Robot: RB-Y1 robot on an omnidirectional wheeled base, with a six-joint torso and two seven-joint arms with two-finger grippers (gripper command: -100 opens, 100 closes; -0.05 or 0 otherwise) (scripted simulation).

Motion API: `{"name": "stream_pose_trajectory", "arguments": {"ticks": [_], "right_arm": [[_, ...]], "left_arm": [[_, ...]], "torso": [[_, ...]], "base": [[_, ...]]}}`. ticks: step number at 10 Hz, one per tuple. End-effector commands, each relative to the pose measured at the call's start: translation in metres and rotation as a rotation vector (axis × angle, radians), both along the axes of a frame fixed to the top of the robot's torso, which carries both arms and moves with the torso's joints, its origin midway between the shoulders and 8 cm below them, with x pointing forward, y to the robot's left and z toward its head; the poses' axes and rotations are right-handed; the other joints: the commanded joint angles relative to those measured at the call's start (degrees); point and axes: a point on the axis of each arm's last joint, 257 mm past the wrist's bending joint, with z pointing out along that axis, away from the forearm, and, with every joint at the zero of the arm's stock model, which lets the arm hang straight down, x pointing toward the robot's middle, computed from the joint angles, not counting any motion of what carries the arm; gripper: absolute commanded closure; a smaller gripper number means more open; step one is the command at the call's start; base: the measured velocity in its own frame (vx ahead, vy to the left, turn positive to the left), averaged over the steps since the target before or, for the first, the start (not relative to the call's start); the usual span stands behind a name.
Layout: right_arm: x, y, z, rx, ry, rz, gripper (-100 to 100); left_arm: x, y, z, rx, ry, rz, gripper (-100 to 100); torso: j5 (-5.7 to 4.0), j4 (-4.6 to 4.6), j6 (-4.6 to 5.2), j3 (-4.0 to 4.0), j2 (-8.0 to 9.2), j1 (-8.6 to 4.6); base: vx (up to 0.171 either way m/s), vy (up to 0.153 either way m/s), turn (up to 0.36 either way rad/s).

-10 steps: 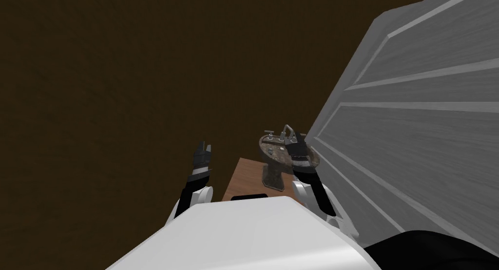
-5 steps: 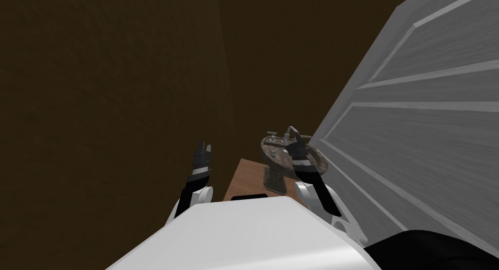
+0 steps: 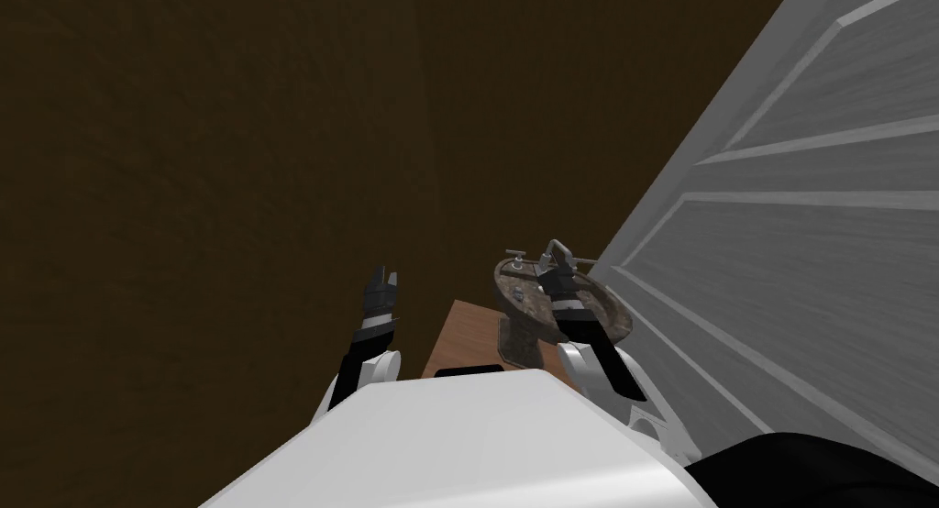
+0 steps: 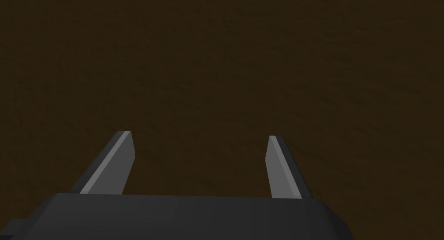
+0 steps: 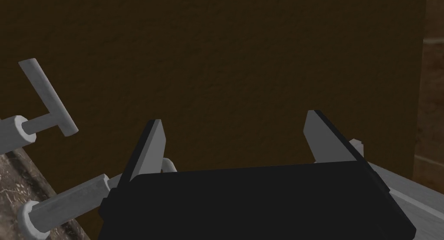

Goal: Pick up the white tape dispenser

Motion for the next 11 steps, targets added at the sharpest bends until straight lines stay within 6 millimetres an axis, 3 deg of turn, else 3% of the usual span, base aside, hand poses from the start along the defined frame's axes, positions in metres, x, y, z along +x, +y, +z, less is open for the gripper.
{"name": "stream_pose_trajectory", "arguments": {"ticks": [1,11], "right_arm": [[0.003,-0.003,-0.009,0.024,0.044,-0.004,-100],[0.010,-0.032,-0.062,0.208,0.268,-0.030,-100]], "left_arm": [[0.000,0.000,0.000,0.000,0.000,0.000,0],[0.000,0.000,0.000,0.000,0.000,0.000,0]], "torso": [[0.00,0.00,0.00,0.00,0.00,0.00],[0.01,0.00,0.00,0.01,0.02,0.04]], "base": [[0.061,0.002,0.041],[0.064,0.005,0.037]]}}
